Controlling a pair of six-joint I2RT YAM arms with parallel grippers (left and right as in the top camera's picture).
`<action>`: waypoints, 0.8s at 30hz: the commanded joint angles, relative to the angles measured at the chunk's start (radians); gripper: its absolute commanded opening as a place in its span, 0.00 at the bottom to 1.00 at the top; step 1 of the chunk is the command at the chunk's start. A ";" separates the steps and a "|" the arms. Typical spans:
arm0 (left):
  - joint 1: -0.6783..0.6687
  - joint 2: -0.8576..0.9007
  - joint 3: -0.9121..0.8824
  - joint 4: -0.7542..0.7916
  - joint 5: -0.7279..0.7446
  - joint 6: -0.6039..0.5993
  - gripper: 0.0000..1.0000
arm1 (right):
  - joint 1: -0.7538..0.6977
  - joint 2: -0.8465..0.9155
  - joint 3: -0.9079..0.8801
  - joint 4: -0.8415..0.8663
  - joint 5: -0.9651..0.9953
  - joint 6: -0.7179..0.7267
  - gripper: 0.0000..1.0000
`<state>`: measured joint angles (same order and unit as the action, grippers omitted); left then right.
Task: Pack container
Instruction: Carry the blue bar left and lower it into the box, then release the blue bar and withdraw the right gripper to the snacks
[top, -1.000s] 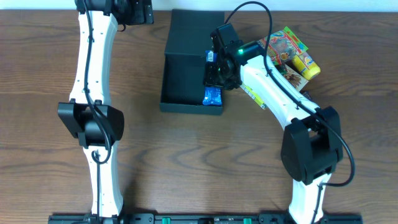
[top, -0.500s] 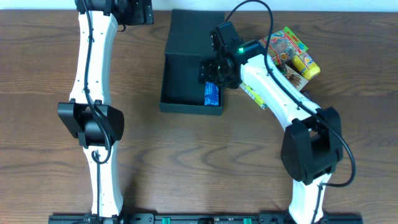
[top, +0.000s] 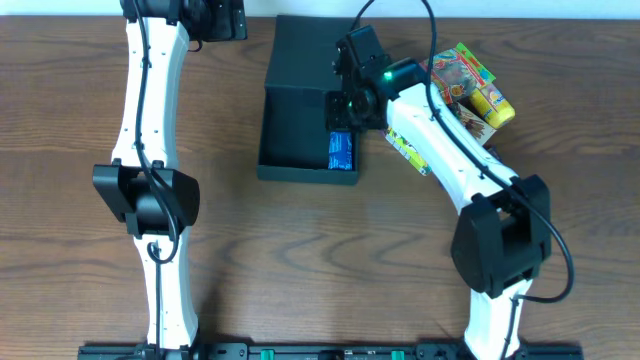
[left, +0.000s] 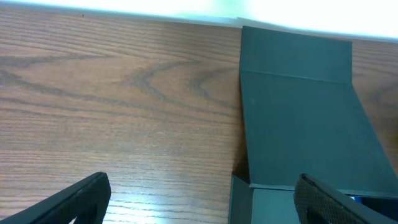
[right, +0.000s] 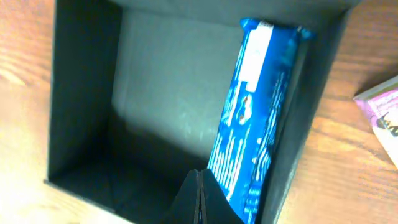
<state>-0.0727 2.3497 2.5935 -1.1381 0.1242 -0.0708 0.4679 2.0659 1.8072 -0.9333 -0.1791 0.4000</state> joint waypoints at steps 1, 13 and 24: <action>0.007 0.003 0.007 -0.005 -0.001 0.004 0.96 | 0.023 0.012 0.012 -0.045 0.007 -0.050 0.01; 0.007 0.003 0.007 -0.007 -0.001 0.004 0.95 | 0.024 0.068 0.002 -0.160 0.026 -0.069 0.01; 0.007 0.003 0.007 -0.009 -0.001 0.004 0.95 | 0.024 0.151 0.002 -0.179 0.025 -0.069 0.01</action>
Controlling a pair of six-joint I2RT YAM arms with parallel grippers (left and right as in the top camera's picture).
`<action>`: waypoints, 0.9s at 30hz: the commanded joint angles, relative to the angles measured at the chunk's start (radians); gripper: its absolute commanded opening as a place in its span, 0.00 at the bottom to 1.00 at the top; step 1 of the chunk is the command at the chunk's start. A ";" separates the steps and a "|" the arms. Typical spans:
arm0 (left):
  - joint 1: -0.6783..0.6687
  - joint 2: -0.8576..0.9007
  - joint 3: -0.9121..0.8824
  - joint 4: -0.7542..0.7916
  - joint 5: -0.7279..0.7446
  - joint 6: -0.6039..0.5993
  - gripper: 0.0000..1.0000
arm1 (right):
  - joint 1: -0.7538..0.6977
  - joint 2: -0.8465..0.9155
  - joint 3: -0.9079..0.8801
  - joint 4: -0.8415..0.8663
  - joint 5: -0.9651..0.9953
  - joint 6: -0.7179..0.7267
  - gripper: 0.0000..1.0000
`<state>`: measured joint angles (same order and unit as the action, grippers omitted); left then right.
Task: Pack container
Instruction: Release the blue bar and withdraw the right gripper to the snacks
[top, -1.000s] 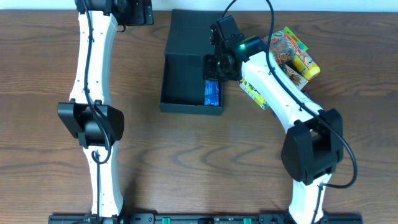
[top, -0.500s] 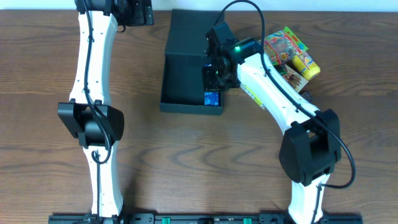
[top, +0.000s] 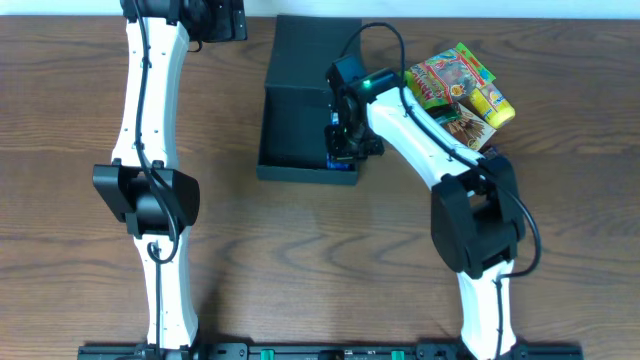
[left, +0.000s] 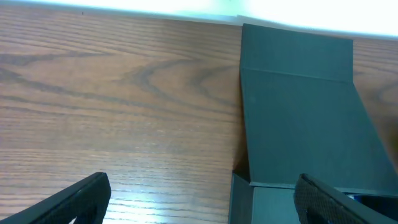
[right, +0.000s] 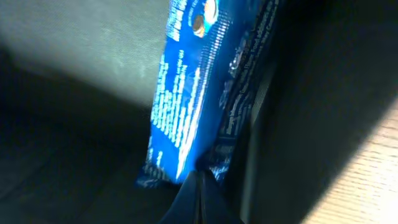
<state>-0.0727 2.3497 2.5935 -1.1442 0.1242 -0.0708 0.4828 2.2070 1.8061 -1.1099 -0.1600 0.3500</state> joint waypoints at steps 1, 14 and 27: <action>0.007 0.003 0.007 -0.003 -0.001 0.004 0.95 | 0.009 0.010 0.003 -0.001 0.006 -0.019 0.01; 0.007 0.003 0.007 -0.003 -0.001 0.004 0.95 | -0.014 -0.055 0.224 -0.035 0.013 -0.018 0.01; 0.007 0.003 0.007 -0.011 0.000 0.004 0.95 | -0.348 -0.111 0.304 0.102 0.079 0.100 0.01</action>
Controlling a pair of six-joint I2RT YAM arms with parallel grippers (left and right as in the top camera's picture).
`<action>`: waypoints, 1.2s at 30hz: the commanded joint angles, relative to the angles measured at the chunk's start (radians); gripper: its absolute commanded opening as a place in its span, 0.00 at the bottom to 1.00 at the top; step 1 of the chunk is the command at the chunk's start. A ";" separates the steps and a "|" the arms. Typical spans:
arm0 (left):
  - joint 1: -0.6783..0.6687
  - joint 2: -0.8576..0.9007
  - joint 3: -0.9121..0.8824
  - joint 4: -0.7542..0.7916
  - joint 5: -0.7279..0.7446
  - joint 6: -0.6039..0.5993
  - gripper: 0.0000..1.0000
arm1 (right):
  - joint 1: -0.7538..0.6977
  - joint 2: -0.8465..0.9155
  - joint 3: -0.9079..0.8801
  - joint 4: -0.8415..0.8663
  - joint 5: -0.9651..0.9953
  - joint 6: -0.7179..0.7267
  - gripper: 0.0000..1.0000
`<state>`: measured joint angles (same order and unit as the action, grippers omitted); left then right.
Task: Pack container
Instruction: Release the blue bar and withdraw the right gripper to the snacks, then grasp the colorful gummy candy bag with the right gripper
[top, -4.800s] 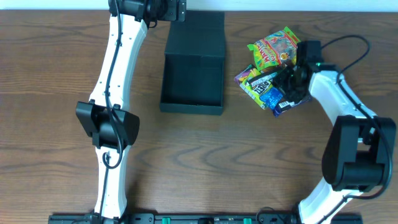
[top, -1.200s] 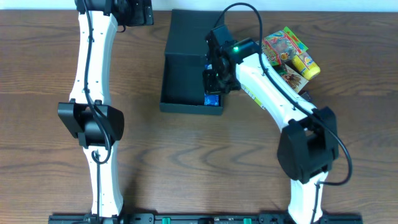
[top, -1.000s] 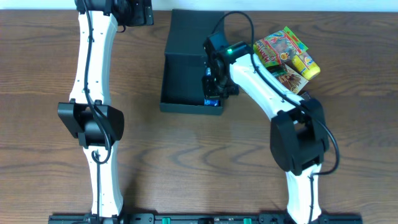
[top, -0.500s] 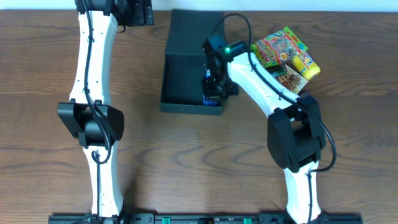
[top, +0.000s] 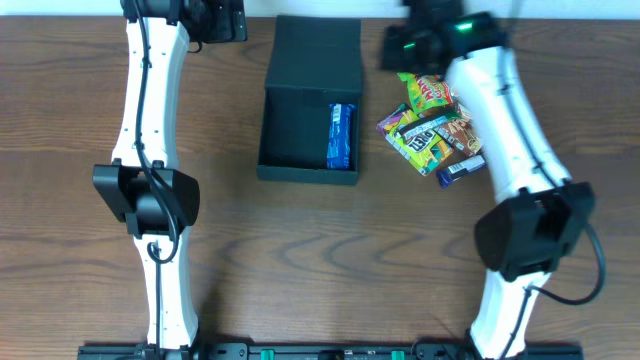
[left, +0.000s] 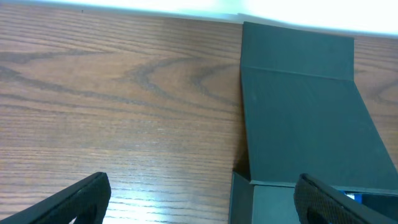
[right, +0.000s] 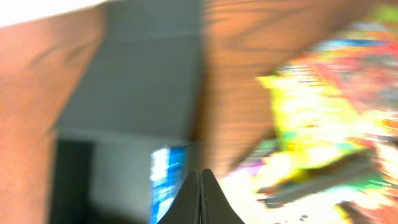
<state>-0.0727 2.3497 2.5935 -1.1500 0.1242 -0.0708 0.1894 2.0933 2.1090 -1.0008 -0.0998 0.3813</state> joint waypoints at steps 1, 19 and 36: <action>0.007 0.003 0.007 -0.005 0.000 0.004 0.95 | -0.074 0.003 -0.003 -0.005 0.014 0.071 0.01; 0.007 0.003 0.007 -0.005 0.000 0.004 0.95 | -0.226 0.093 -0.235 0.217 -0.035 0.228 0.80; 0.007 0.003 0.007 -0.002 0.000 0.004 0.95 | -0.225 0.219 -0.245 0.314 -0.061 0.243 0.88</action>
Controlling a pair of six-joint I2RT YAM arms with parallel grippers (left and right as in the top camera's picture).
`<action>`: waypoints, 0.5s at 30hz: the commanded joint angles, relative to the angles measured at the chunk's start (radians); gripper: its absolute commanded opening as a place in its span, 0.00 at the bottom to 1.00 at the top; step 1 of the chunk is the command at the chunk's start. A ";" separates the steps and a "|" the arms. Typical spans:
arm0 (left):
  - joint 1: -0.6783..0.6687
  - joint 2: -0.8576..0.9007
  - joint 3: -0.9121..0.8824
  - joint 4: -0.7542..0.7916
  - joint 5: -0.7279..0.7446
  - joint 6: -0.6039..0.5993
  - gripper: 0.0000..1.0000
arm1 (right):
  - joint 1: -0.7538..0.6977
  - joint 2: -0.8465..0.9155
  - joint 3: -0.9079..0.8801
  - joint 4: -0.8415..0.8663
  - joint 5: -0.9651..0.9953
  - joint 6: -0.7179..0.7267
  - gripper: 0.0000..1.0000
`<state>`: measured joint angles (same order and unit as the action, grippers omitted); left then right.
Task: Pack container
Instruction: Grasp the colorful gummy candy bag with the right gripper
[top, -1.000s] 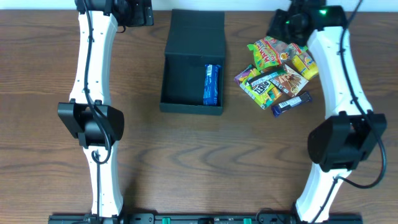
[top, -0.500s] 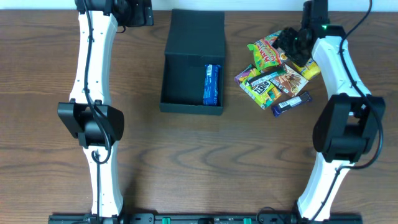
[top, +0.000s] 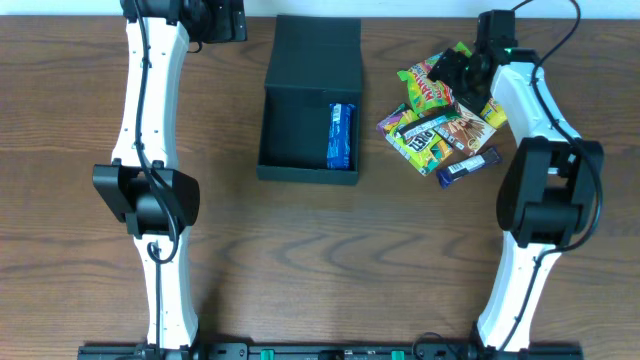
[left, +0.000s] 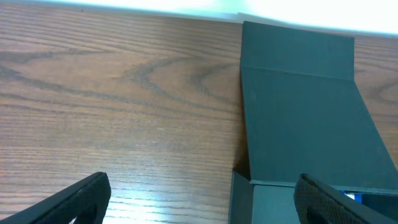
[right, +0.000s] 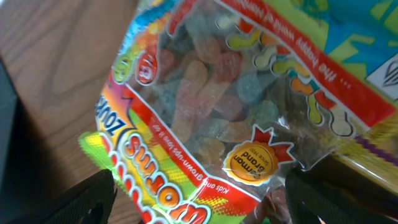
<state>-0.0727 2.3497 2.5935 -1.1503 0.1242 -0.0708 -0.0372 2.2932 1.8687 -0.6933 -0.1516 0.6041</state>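
Observation:
The black box (top: 300, 125) stands open mid-table, its lid (left: 298, 106) folded back. A blue packet (top: 342, 135) lies along the box's right wall. To its right is a heap of snack packets (top: 435, 130). On top of the heap is a bag of sour gummy worms (right: 211, 106), also seen in the overhead view (top: 432, 85). My right gripper (right: 205, 208) hangs open just over that bag, one finger on each side and nothing between them. My left gripper (left: 202, 202) is open above bare wood at the back left, beside the lid.
A dark purple bar (top: 468, 165) and a yellow packet (top: 494, 108) lie at the heap's outer edge. The table's back edge (left: 124, 11) runs close behind the box lid. Bare wood lies left of and in front of the box.
My right gripper was shut and above the table's back, between the box lid and the snack heap. Now it is open and low over the sour worms bag. The left arm has not moved.
My right gripper was shut above the box with the blue packet inside. Then it was down in the box, shut, against the packet's end. Then it was out of the box near the snack heap, and now it is open over the worms bag.

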 joint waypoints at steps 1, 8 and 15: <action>0.007 0.003 0.007 -0.002 0.000 0.004 0.95 | 0.001 0.026 -0.005 0.015 -0.009 0.020 0.88; 0.007 0.003 0.007 -0.001 0.000 0.004 0.95 | 0.001 0.070 -0.005 0.051 -0.011 0.028 0.88; 0.007 0.003 0.007 0.000 -0.001 0.004 0.95 | 0.001 0.088 -0.005 0.095 -0.011 0.028 0.75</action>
<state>-0.0727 2.3497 2.5935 -1.1492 0.1242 -0.0708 -0.0372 2.3623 1.8687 -0.6109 -0.1585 0.6209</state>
